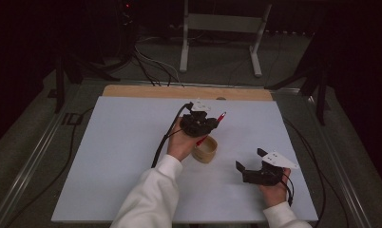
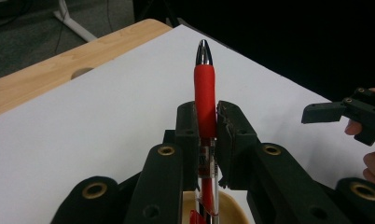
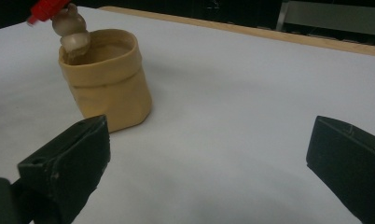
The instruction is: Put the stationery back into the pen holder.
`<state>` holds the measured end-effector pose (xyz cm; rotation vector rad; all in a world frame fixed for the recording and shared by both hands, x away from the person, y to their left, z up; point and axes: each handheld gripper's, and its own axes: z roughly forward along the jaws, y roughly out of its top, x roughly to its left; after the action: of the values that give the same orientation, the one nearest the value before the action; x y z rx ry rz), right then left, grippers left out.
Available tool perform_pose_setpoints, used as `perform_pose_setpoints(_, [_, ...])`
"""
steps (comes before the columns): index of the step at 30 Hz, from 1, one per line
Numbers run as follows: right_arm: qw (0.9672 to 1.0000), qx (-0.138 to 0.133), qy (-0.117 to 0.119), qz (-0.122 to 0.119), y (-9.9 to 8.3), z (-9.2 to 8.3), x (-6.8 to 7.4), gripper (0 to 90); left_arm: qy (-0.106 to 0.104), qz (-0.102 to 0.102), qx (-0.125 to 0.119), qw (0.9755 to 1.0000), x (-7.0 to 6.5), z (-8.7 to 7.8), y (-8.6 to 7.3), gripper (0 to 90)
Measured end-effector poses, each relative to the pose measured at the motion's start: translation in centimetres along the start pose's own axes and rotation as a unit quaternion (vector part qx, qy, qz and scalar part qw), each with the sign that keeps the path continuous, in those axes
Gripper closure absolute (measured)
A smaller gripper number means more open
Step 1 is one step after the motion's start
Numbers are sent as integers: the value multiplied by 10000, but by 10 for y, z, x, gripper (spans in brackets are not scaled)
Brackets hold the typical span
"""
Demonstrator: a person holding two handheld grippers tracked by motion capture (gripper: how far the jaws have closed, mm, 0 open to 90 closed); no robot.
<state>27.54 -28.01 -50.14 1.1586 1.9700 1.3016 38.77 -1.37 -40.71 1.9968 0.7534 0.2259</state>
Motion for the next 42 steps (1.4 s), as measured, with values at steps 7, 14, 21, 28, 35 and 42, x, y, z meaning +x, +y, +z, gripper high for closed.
perform_pose_setpoints(7, [10000,-2,6,-5,0,0,0,0,-43,-12,-15,10000,-2,3,1,800])
perform_pose_setpoints(14, [10000,10,9,1,0,0,0,0,-40,-26,-37,10000,0,3,0,799])
perform_pose_setpoints(21, [10000,10,14,-5,0,0,0,0,-40,-16,-3,10000,0,4,-2,794])
perform_pose_setpoints(28, [10000,15,18,-2,0,0,0,0,-62,-43,19,10000,0,5,-6,796])
perform_pose_setpoints(35, [10000,20,26,-15,0,1,1,0,-108,-119,21,9999,2,1,-11,796])
perform_pose_setpoints(42, [10000,29,24,-27,0,1,1,0,-161,-233,3,9996,3,-2,-19,796])
